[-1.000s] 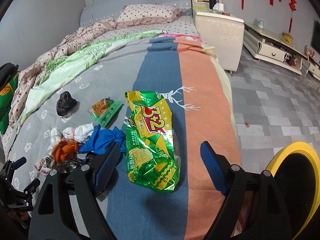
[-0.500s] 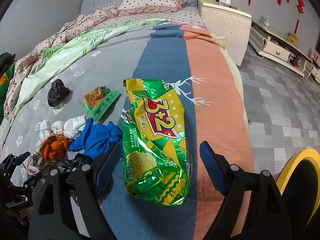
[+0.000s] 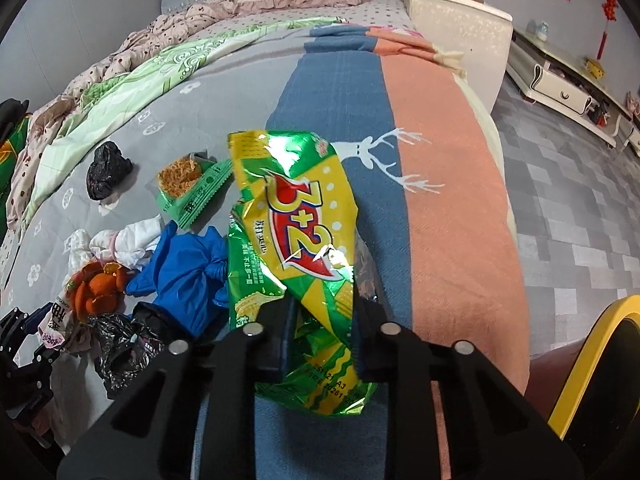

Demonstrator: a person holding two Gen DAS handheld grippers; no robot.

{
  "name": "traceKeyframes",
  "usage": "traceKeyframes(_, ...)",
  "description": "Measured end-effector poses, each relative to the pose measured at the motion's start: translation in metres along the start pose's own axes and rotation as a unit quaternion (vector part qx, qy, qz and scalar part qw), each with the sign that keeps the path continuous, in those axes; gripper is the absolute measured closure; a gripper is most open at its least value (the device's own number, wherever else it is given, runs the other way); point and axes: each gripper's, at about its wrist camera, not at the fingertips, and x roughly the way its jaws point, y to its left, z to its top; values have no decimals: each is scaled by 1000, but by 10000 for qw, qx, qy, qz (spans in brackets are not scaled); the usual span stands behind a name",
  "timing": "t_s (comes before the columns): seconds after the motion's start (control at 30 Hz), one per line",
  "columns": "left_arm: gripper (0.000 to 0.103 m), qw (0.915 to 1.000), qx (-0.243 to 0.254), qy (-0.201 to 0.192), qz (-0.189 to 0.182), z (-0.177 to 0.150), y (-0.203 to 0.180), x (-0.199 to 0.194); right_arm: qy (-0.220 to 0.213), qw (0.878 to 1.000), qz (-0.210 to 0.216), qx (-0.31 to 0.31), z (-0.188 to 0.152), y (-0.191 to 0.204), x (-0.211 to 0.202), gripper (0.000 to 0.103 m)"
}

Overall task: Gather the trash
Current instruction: 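Grasp the pink cloth with the left tool while the right tool grasps the green snack wrapper, then carry the pink cloth and green snack wrapper over the bin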

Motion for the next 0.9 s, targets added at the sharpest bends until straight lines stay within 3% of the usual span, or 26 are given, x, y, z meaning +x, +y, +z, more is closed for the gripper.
traceKeyframes(0.4, 67, 10000, 38, -39, -24, -2, -1, -21, -368, 9992, 120, -36, -5, -1, -33, 94)
traceKeyframes(0.9, 67, 9982, 140, -575, 52, 13, -20, -82, -937, 9949, 362, -106, -18, -1, -111, 94)
